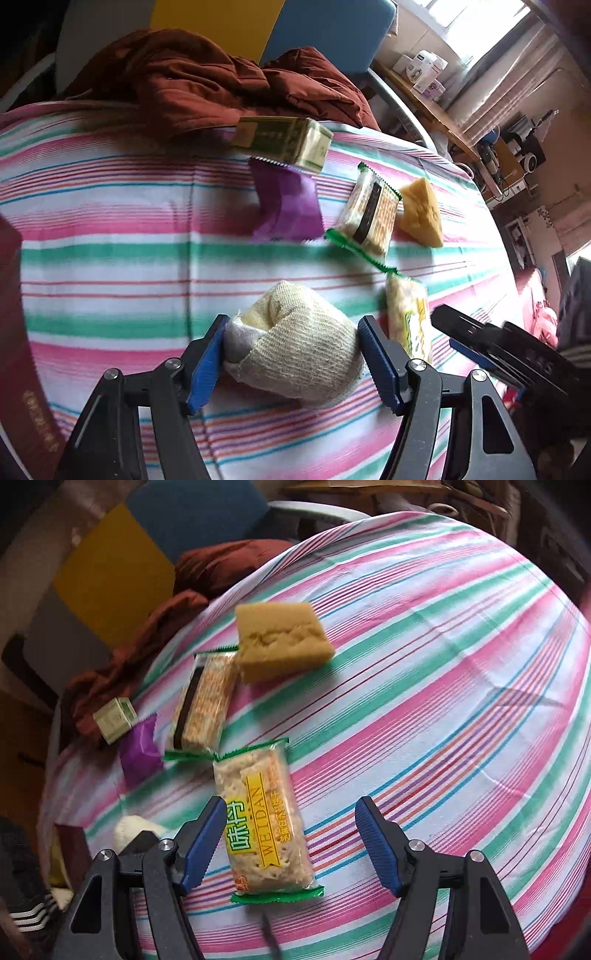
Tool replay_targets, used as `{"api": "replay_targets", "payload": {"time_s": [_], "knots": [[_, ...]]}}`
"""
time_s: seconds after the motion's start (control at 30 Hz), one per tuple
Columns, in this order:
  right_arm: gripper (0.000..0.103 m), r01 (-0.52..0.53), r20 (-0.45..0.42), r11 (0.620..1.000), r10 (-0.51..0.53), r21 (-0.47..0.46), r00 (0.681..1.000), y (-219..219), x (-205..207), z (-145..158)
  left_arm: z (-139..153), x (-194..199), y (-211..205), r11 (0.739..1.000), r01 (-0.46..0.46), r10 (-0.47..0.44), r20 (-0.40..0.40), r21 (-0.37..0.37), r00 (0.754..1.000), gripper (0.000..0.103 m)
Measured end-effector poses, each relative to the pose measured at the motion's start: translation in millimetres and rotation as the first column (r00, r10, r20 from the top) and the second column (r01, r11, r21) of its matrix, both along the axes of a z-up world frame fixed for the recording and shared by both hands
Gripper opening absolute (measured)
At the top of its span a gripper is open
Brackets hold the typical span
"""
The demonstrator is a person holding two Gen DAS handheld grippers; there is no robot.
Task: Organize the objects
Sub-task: 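Grasp the knitted cream roll with the left gripper while the right grasps the WEIDAN biscuit packet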
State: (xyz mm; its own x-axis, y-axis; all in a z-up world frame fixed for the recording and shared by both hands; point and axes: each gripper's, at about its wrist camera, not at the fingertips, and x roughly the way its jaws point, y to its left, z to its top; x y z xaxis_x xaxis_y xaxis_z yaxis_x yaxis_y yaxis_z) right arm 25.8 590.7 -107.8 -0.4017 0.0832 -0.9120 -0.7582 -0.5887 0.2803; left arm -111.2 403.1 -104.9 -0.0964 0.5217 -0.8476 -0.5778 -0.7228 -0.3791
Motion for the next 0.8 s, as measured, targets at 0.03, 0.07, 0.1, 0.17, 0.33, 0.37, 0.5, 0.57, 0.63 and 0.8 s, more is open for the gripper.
{"api": "replay_targets", "payload": {"time_s": [0.03,0.07,0.1,0.17,0.33,0.37,0.5,0.57,0.63,0.8], "knots": [[0.073,-0.014,0.016,1.0,0.013,0.013,1.0,-2,-3,-1,1,2,-4,1.0,0.001,-0.001,-0.003,-0.003,1.0,0.07],[0.073,-0.027,0.03,0.999,0.026,0.024,0.999,-4,-5,-3,1,3,-7,1.0,0.002,-0.002,-0.005,-0.005,1.0,0.07],[0.073,-0.038,0.039,0.999,0.037,0.032,0.999,-6,-7,-4,1,5,-8,1.0,0.004,-0.004,-0.009,-0.008,1.0,0.07],[0.073,-0.074,0.064,0.996,0.071,0.052,0.995,-12,-13,-7,3,9,-9,1.0,0.016,-0.016,-0.034,-0.02,0.999,0.069],[0.062,-0.158,0.098,0.985,0.15,0.071,0.984,-23,-22,-11,11,26,-15,0.997,0.057,-0.065,-0.146,-0.061,0.987,0.067],[0.055,-0.179,0.108,0.981,0.17,0.079,0.979,-27,-23,-12,12,30,-15,0.995,0.066,-0.077,-0.172,-0.07,0.982,0.067],[0.047,-0.231,0.127,0.965,0.215,0.124,0.968,-36,-25,-10,15,41,-19,0.993,0.08,-0.098,-0.229,-0.087,0.968,0.067],[0.047,-0.236,0.125,0.963,0.22,0.13,0.967,-37,-24,-9,16,43,-22,0.993,0.08,-0.098,-0.234,-0.086,0.967,0.067],[0.047,-0.23,0.109,0.964,0.216,0.134,0.97,-36,-21,-7,17,44,-25,0.994,0.074,-0.091,-0.235,-0.084,0.968,0.067],[0.047,-0.189,0.055,0.97,0.182,0.152,0.982,-29,-9,4,25,48,-39,0.996,0.047,-0.065,-0.258,-0.075,0.964,0.066]]}}
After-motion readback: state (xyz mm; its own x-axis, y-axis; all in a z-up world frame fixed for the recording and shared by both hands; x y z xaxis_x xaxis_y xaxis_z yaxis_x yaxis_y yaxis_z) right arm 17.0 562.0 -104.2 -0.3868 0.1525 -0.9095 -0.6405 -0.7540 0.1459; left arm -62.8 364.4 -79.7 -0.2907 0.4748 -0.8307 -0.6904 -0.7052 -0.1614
